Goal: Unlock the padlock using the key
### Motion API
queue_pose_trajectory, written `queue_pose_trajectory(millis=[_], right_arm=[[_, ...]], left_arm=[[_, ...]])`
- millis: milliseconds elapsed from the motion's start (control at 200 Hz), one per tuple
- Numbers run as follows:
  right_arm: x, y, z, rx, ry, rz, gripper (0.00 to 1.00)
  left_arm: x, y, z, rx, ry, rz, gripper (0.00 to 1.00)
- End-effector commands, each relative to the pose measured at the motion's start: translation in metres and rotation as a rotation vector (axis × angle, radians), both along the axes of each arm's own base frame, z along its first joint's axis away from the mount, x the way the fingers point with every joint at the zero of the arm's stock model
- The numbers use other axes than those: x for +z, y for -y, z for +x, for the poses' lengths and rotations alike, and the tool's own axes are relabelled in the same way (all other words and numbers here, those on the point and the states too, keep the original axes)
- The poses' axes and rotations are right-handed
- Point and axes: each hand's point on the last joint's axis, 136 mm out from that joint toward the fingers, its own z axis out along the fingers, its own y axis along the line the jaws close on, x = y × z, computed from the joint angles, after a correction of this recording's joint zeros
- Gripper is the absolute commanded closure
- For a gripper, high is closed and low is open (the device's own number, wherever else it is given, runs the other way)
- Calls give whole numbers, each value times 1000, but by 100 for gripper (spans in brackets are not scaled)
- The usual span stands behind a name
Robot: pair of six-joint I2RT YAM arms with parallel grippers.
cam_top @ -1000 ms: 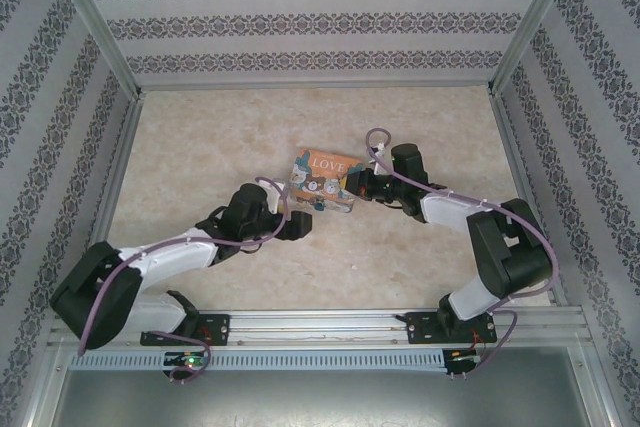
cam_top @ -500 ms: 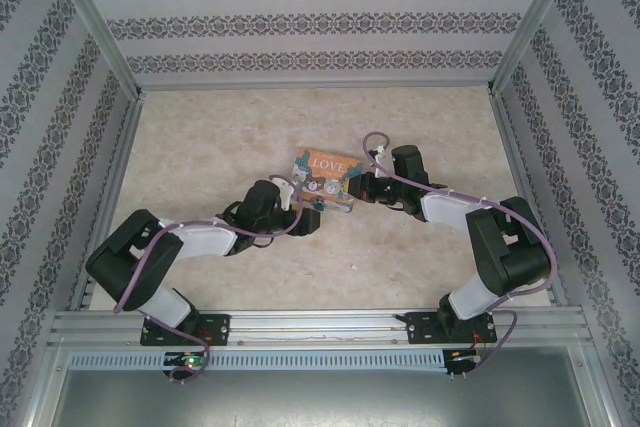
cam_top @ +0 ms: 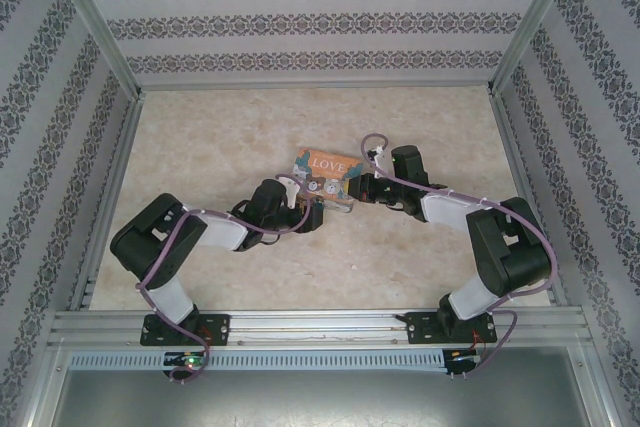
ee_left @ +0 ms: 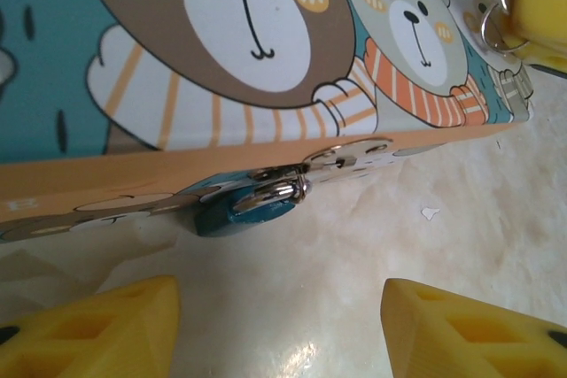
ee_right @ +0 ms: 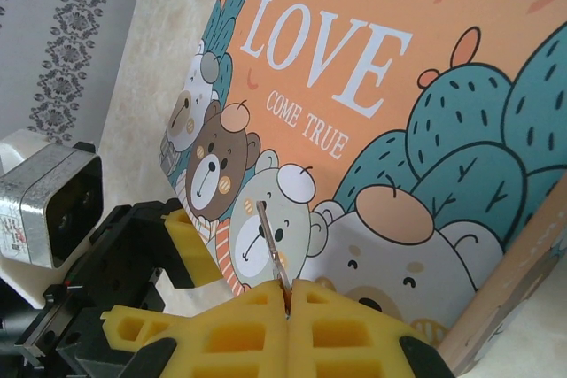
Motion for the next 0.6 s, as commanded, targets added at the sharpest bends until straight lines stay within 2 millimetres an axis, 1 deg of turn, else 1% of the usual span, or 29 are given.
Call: queue_pose_trajectory(millis=[0,350,595], right_arm=[[-52,23,-25,-44,-163,-146,100],[-51,26,-28,-49,-166,-161,100],[-46,22,-30,-41,-161,-151,100]], left_arm=[[10,3,15,21,48,-39,41],[1,8,23,38,36,-48,44],[-3,9,26,52,29,-59,44]])
